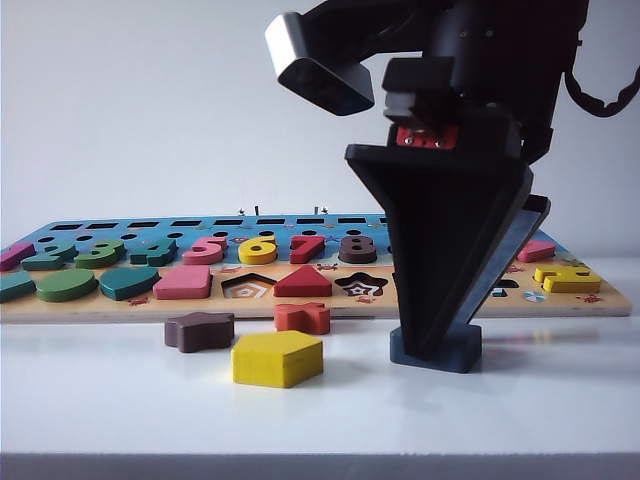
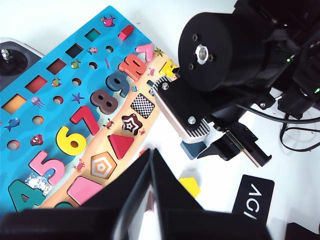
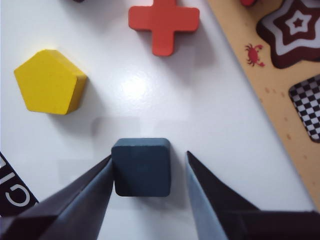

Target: Insert the cube into the slot.

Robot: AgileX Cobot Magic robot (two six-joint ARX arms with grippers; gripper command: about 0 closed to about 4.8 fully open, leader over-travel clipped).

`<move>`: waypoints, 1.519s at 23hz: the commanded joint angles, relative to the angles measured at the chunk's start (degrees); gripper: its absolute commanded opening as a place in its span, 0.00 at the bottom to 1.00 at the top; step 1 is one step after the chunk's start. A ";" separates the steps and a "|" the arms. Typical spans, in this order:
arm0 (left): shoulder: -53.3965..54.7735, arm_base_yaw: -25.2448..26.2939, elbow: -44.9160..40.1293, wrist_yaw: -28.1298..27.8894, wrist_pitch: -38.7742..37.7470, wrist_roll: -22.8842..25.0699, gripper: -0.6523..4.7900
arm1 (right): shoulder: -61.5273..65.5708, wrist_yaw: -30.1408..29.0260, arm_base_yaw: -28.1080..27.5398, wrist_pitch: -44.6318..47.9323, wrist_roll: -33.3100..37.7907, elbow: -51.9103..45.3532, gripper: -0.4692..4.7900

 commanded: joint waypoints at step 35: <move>-0.02 0.02 0.26 0.31 0.44 0.26 0.15 | -5.33 15.85 -6.56 10.16 47.52 4.79 0.26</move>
